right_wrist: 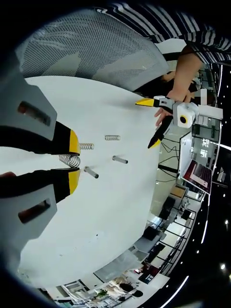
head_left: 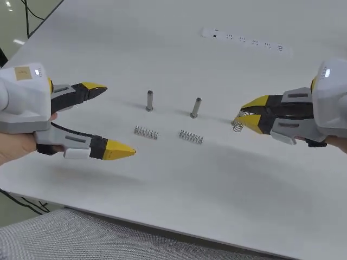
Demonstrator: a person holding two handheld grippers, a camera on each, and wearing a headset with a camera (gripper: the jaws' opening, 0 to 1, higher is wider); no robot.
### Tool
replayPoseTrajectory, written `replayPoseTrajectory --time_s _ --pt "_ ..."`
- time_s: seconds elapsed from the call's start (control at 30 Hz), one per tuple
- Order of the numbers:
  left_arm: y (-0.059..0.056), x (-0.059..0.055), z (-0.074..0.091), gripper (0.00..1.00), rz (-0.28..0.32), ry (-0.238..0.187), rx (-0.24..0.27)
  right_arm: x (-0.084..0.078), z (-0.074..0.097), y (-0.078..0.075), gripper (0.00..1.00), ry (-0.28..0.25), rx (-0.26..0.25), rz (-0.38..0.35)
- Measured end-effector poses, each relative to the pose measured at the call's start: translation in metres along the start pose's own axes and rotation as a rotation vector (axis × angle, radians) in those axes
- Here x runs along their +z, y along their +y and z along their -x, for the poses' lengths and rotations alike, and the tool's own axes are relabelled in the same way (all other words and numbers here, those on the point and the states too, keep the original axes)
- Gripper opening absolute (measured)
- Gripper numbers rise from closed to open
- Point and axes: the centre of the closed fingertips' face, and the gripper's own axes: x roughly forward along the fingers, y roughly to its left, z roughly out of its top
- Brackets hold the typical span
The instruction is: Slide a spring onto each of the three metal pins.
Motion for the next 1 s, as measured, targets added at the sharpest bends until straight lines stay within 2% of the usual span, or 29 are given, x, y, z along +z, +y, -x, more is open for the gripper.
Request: replayPoseTrajectory --time_s 0.1,0.3,0.4,0.5,0.63,1.0 --pt "-0.001 0.000 0.000 0.97 0.000 0.000 -0.001 0.001 0.003 -0.012 0.12 0.001 -0.028 0.001" --pt "0.000 0.001 0.000 0.97 -0.002 -0.003 0.002 -0.008 0.004 -0.048 0.12 0.016 -0.129 -0.048" --pt "0.001 0.000 0.000 0.97 -0.003 -0.002 0.003 -0.014 0.003 -0.059 0.12 0.022 -0.160 -0.069" --pt "0.001 0.000 0.001 0.97 -0.002 0.000 0.005 -0.018 0.000 -0.068 0.12 0.005 -0.177 -0.122" --pt "0.001 -0.003 0.002 0.97 0.001 0.006 0.005 -0.025 -0.005 -0.074 0.12 0.011 -0.193 -0.149" --pt "0.004 -0.004 0.004 0.97 0.013 0.004 0.016 -0.035 -0.015 -0.073 0.12 0.019 -0.190 -0.185"
